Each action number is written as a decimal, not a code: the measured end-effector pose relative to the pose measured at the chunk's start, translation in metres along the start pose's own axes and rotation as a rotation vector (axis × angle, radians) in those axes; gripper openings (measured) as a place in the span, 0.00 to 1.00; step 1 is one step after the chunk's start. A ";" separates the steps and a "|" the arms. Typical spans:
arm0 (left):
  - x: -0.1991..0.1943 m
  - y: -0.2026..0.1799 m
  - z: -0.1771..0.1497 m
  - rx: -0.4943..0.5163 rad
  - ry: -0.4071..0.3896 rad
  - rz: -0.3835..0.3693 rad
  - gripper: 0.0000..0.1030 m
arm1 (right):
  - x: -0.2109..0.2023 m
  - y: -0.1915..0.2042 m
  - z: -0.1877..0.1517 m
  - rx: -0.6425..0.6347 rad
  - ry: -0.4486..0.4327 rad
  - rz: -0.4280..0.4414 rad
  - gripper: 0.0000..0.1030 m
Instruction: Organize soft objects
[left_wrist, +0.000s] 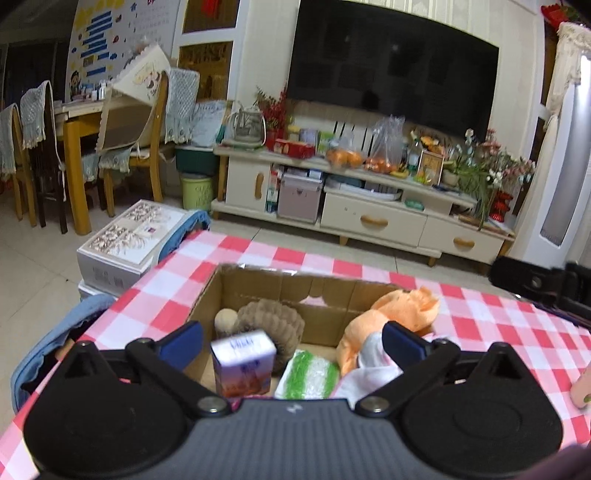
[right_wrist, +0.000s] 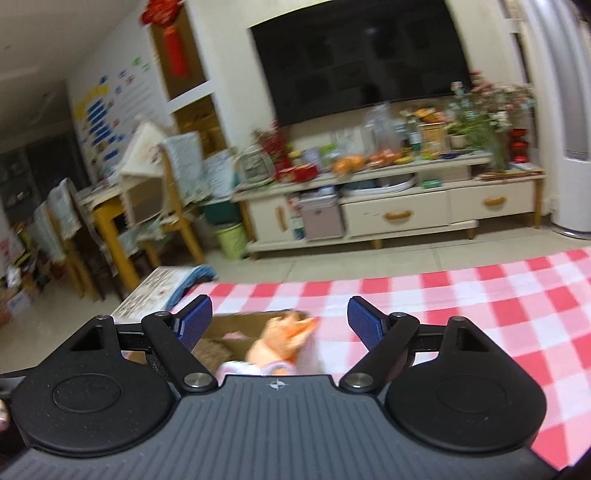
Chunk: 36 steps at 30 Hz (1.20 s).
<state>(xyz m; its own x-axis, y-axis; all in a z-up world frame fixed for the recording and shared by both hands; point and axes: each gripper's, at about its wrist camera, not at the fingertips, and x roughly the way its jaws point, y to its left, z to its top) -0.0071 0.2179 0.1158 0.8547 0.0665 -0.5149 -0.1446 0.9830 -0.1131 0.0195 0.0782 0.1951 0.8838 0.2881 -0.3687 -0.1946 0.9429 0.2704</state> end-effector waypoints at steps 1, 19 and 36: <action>-0.003 0.000 0.000 0.001 -0.006 -0.003 0.99 | -0.006 -0.004 -0.001 0.008 -0.009 -0.016 0.98; -0.048 -0.010 -0.033 0.033 -0.006 0.011 0.99 | -0.075 -0.019 -0.045 -0.038 0.070 -0.152 1.00; -0.116 -0.014 -0.078 0.058 0.017 0.039 0.99 | -0.144 0.009 -0.080 -0.103 0.110 -0.117 1.00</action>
<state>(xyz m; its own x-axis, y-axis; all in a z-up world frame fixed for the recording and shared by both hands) -0.1428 0.1827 0.1110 0.8402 0.1025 -0.5325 -0.1480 0.9880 -0.0433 -0.1436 0.0589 0.1799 0.8520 0.1866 -0.4892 -0.1407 0.9816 0.1293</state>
